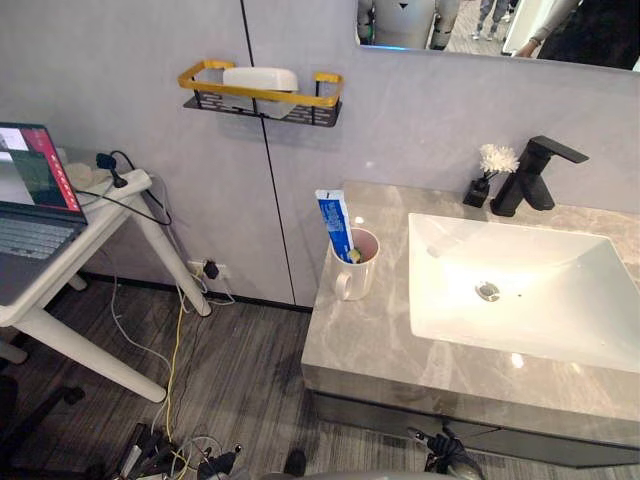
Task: Organize washtable
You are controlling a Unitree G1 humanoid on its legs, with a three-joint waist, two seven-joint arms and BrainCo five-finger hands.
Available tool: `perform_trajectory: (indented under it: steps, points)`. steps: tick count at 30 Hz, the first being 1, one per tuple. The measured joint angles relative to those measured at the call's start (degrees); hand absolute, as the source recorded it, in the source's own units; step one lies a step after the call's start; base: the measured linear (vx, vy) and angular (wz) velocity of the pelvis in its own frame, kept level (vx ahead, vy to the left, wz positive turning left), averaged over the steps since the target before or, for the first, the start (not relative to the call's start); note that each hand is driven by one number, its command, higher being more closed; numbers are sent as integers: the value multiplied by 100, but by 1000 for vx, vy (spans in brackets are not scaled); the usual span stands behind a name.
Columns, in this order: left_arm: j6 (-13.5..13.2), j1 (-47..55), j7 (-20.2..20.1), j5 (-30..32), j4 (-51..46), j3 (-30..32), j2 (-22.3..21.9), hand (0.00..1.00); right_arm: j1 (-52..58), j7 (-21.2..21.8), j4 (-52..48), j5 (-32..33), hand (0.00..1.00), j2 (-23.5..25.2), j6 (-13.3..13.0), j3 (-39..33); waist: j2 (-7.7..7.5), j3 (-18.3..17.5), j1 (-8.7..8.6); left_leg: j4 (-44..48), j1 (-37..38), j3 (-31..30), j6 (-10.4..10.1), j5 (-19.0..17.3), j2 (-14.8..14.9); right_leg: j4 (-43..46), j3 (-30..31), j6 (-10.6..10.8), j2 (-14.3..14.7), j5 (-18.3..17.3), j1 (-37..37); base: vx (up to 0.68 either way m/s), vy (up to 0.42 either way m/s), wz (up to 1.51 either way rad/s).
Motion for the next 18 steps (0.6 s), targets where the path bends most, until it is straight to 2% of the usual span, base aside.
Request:
perform_trajectory:
  steps: [9, 12, 14, 18]
  points:
    - [-113, -36, 71, -157, 66, -110, 39, 100, -15, 16, 331, -224, 0, -78, -21, 324, 44, 96, 6, 26, -41, -454, 5, 22, -127, -144, -497, 13, -1, -11, 288, 30, -26, 26]
    - [-116, -26, 156, -202, -281, -207, 31, 100, -3, 14, 332, -226, 0, -110, -20, 488, 49, 175, 15, 28, -46, -588, 0, 27, -162, -137, -650, 55, -7, -44, 368, 3, -32, 31]
    - [-114, 76, 260, -220, -1096, -358, 37, 100, 26, 6, 332, -227, 0, -119, -16, 547, 36, 223, 81, 29, -75, -704, -16, 39, -183, -113, -790, 52, -7, -72, 402, 5, -32, 30]
    - [-217, 210, 322, -261, -3756, -566, -37, 100, 136, -8, 342, -229, 0, -225, -20, 766, 48, 250, 308, 39, -179, -901, -36, 87, -189, 64, -1019, 38, -12, -136, 381, 21, -33, 25]
